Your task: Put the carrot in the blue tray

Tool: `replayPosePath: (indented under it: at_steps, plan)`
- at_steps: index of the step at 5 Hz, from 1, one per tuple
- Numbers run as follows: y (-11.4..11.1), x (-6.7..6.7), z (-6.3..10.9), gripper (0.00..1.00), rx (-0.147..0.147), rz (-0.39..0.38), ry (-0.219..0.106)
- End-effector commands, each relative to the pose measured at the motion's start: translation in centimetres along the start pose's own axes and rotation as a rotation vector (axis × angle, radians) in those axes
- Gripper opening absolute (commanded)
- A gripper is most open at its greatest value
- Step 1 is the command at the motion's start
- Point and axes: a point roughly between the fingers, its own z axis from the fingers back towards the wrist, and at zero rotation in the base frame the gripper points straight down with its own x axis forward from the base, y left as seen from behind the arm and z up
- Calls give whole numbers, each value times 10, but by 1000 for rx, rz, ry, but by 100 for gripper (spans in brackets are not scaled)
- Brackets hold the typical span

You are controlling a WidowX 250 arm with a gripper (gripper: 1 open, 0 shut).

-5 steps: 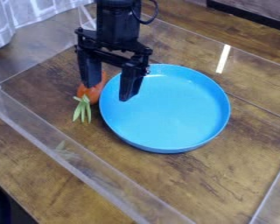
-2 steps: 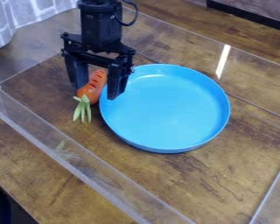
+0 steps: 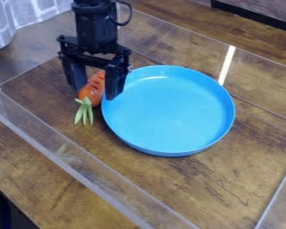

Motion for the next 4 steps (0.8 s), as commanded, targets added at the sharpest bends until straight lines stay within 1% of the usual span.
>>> replayPosePath:
  at_steps: [1,3,4]
  plan:
    - [9,5,7,100,-12,25,-50]
    - [18,10,1,100,-34,40,-74]
    - [22,14,-3,100,-41,42,-84]
